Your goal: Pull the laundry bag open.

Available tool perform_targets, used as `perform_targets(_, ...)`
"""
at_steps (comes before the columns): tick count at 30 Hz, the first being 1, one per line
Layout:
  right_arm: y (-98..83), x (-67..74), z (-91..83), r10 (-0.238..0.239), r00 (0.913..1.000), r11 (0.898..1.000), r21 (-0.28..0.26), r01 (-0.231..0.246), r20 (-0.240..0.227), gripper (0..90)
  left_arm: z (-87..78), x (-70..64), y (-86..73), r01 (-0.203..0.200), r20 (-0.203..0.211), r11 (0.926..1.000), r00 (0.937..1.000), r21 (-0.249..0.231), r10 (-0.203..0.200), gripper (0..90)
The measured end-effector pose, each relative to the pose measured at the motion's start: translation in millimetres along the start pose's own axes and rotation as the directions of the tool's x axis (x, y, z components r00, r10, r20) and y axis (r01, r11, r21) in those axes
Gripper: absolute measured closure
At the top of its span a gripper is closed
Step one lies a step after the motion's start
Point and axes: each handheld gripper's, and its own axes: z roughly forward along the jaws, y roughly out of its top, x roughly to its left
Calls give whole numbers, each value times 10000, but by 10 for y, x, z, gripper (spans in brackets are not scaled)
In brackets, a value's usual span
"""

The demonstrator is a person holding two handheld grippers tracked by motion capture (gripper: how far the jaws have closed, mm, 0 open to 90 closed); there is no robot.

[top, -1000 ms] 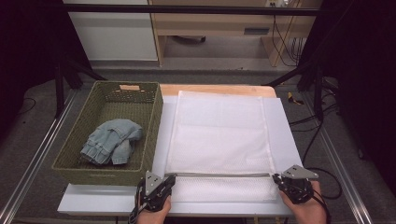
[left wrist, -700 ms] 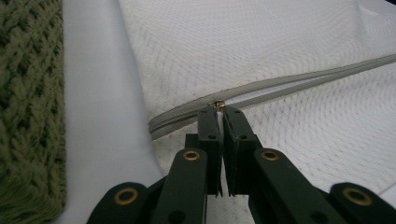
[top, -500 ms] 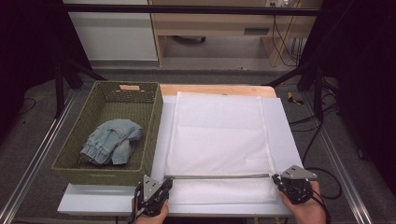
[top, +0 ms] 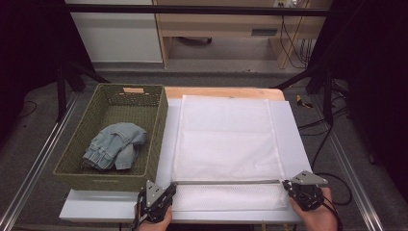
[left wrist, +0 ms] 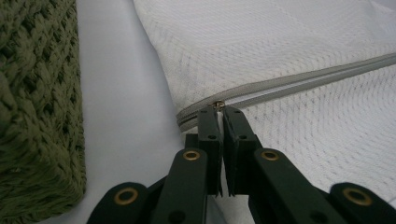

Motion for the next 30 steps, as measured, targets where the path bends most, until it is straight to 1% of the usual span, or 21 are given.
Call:
perform_targets(6,-5,-4,-6,81,10000,10000,52,-81,-46,862,-12,1,-13,-22,-43,10000,10000,-22,22,870)
perform_targets(8,-8,-8,-6,151,9999,9999,53,-151,-15,861,-15,11,-19,30,-10,10000,10000,-1,-30,870)
perform_targets(10,-7,-6,-5,131,9999,9999,45,-131,-26,862,-16,11,-19,-18,-80,10000,10000,-6,18,870)
perform_targets(13,-8,-8,-6,162,9999,9998,76,-162,-2,862,-19,20,-16,14,-98,10000,10000,-15,-14,870)
perform_targets(15,-7,-1,-6,133,9999,9999,63,-133,-9,862,-23,4,-5,-166,-259,9999,9995,1,166,871)
perform_targets(16,-7,-3,-9,76,10000,9999,82,-76,20,861,-21,3,0,-209,-252,9998,9995,-35,208,870)
perform_targets(18,-8,-6,-13,203,9998,9998,2,-203,-23,862,-22,2,14,-184,-257,9998,9995,-52,183,870)
perform_targets(21,-12,-9,-19,238,9997,9997,-34,-238,-51,862,-33,-16,40,-384,-359,9992,9986,-99,381,870)
perform_targets(23,-18,-16,-25,149,9999,9999,-40,-149,-37,862,-47,-28,48,-438,-379,9990,9983,-104,434,870)
perform_targets(25,-20,-15,-30,194,9998,9998,-54,-194,-9,862,-50,-31,49,-470,-392,9988,9982,-144,464,870)
perform_targets(27,-21,-19,-28,181,9998,9998,-26,-181,-18,862,-47,-31,43,-427,-367,9990,9984,-88,424,870)
perform_targets(28,-20,-19,-28,184,9998,9998,-19,-184,-12,862,-49,-29,39,-454,-440,9989,9980,-70,450,871)
perform_targets(29,-19,-14,-26,213,9998,9998,8,-213,45,862,-51,-21,38,-477,-417,9988,9980,-79,473,871)
perform_targets(30,-21,-19,-25,199,9998,9998,-9,-199,26,862,-53,-15,33,-423,-461,9991,9981,-89,418,870)
